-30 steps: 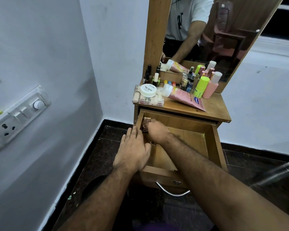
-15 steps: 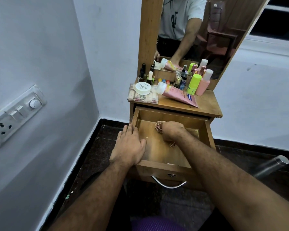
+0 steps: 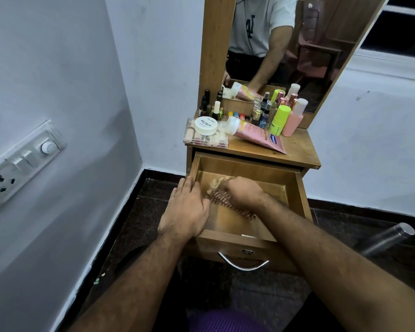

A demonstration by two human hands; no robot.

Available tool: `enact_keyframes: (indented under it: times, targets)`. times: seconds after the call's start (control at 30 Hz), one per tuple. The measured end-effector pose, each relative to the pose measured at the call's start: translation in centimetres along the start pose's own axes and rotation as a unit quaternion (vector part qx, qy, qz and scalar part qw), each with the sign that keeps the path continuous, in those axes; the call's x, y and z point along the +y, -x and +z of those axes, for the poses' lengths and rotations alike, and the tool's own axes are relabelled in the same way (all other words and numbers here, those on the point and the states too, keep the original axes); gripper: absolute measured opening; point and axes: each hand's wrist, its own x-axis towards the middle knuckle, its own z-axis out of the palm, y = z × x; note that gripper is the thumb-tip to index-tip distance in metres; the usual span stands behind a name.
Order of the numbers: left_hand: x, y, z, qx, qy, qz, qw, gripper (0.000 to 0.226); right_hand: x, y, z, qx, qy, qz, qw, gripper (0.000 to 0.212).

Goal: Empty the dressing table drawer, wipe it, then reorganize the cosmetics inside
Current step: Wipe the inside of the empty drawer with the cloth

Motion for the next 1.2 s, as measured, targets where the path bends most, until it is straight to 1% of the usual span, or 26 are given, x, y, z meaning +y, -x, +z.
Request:
enact_keyframes:
  times: [0.1,0.2,0.27,0.33,0.43,0.5,0.57,0.63,0.73,0.83,0.9,0.97,1.0,1.07,1.13,1.2]
  targets:
    - [0.0,0.0,-0.1,0.000,0.007,0.000,1.000,0.059,2.1,0.3,-0.7,0.013,-0.017,0.090,0.996,0.034]
    - [0.0,-0.1,0.0,-0.004,0.010,0.000,1.000,0.060,2.1,-0.4,-0.5,0.006,-0.091,0.119,0.989,0.041]
    - [0.0,-0.1,0.0,-0.005,0.007,0.000,1.000,0.060,0.8,-1.1,0.3,0.004,-0.152,0.101,0.983,0.050]
    - [0.0,-0.2,0.0,-0.006,0.005,0.001,1.000,0.060,-1.0,-1.7,0.9,0.008,-0.175,0.057,0.983,0.054]
    - [0.0,-0.2,0.1,-0.006,0.000,0.001,1.000,0.059,-2.4,-1.5,1.6,-0.001,-0.138,-0.012,0.990,0.053]
    - [0.1,-0.1,0.0,-0.007,-0.001,0.002,1.000,0.059,-2.0,-0.5,1.4,-0.047,-0.112,-0.051,0.991,0.052]
    - [0.0,-0.1,0.0,-0.008,-0.002,0.001,1.000,0.059,-0.2,0.5,1.3,-0.085,-0.097,-0.062,0.990,0.049]
    - [0.0,0.0,0.0,-0.007,-0.003,-0.001,1.000,0.058,2.4,1.5,1.1,-0.080,-0.105,-0.038,0.990,0.047]
    - [0.0,0.0,0.0,-0.008,-0.005,-0.002,1.000,0.059,6.1,2.6,0.5,-0.027,-0.101,0.051,0.993,0.042]
    - [-0.1,-0.1,0.1,-0.009,-0.008,-0.002,1.000,0.059,6.9,2.5,0.2,-0.003,-0.077,0.114,0.990,0.045]
    - [-0.1,-0.1,0.1,-0.007,-0.010,0.000,1.000,0.059,6.2,2.0,0.1,-0.019,-0.081,0.127,0.988,0.042]
    - [-0.1,-0.1,0.2,-0.007,-0.012,0.002,1.000,0.059,5.7,1.5,0.0,-0.072,-0.134,0.135,0.979,0.040]
    - [-0.1,-0.1,0.2,-0.007,-0.013,0.001,1.000,0.059,5.6,1.4,0.2,-0.101,-0.160,0.125,0.974,0.040]
    - [-0.1,-0.1,0.2,-0.004,-0.015,-0.001,1.000,0.059,5.9,1.6,0.1,-0.126,-0.178,0.095,0.971,0.042]
    - [0.0,0.0,0.2,-0.004,-0.017,0.000,1.000,0.060,7.1,2.0,0.0,-0.109,-0.192,0.108,0.969,0.043]
    - [0.0,0.0,0.2,-0.004,-0.017,-0.001,1.000,0.060,7.9,2.2,-0.1,-0.066,-0.176,0.148,0.971,0.044]
